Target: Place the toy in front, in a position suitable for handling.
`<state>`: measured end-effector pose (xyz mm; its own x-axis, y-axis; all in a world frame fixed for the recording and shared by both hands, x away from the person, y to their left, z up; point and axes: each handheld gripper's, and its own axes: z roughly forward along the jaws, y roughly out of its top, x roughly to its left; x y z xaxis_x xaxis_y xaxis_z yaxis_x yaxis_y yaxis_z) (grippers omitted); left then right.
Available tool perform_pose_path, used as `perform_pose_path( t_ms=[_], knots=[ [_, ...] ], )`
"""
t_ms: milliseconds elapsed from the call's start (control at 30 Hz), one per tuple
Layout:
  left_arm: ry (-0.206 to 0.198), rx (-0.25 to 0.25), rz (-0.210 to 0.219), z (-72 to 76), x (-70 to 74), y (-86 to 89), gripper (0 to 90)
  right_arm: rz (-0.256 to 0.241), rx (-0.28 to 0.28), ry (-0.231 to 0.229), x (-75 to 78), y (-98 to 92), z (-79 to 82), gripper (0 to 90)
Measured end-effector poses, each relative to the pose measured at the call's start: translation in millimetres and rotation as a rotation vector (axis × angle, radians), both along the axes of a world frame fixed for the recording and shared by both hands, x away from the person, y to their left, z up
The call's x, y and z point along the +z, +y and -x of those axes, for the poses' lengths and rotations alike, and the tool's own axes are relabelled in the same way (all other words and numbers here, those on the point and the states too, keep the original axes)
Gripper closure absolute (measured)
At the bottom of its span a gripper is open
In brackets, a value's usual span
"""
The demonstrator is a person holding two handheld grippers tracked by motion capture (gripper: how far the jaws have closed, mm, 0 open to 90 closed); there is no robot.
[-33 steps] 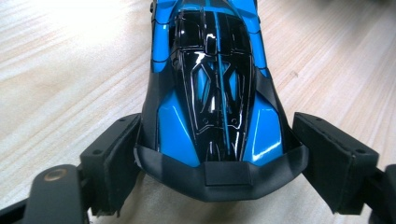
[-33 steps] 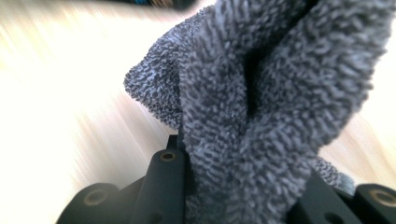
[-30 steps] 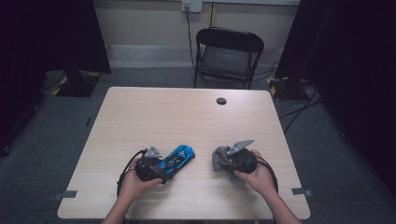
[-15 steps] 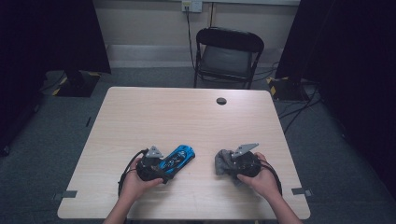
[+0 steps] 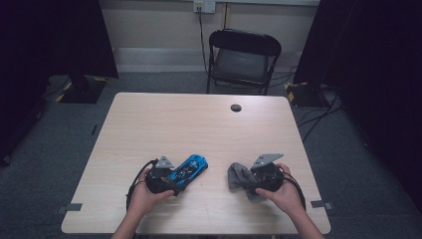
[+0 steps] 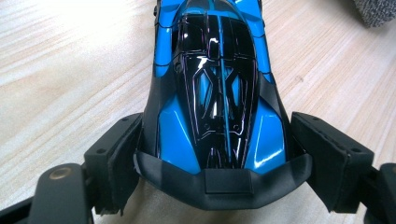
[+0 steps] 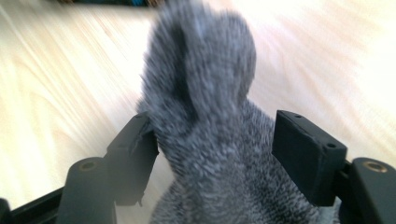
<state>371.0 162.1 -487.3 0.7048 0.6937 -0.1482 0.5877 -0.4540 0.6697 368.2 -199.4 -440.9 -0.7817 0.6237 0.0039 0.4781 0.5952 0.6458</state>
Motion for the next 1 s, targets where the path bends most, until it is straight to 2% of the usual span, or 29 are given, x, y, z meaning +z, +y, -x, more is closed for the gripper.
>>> perform_pose_path(
  t_ms=[200,300,467,633,867,1000],
  knots=[
    [0.005,0.004,0.010,0.1,-0.1,1.2,20.2,-0.047,0.034,-0.037,29.1,17.9,0.6,29.9],
    [0.001,0.006,0.001,0.1,0.0,-0.4,20.2,-0.081,0.062,-0.016,31.4,33.6,-3.7,29.2],
    [-0.005,0.004,-0.018,0.8,0.5,-1.7,20.8,-0.087,0.087,0.003,19.5,60.5,-9.5,29.4],
    [0.007,-0.014,-0.013,3.5,1.4,0.7,21.0,-0.086,0.134,0.009,8.8,84.6,-11.2,29.6],
    [0.020,-0.037,-0.021,10.7,3.6,2.9,20.3,-0.054,0.159,0.038,-12.6,106.3,-12.1,31.5],
    [0.019,-0.037,-0.019,13.0,3.2,1.3,19.5,-0.047,0.158,0.049,-27.0,116.2,-13.2,36.7]
  ],
)
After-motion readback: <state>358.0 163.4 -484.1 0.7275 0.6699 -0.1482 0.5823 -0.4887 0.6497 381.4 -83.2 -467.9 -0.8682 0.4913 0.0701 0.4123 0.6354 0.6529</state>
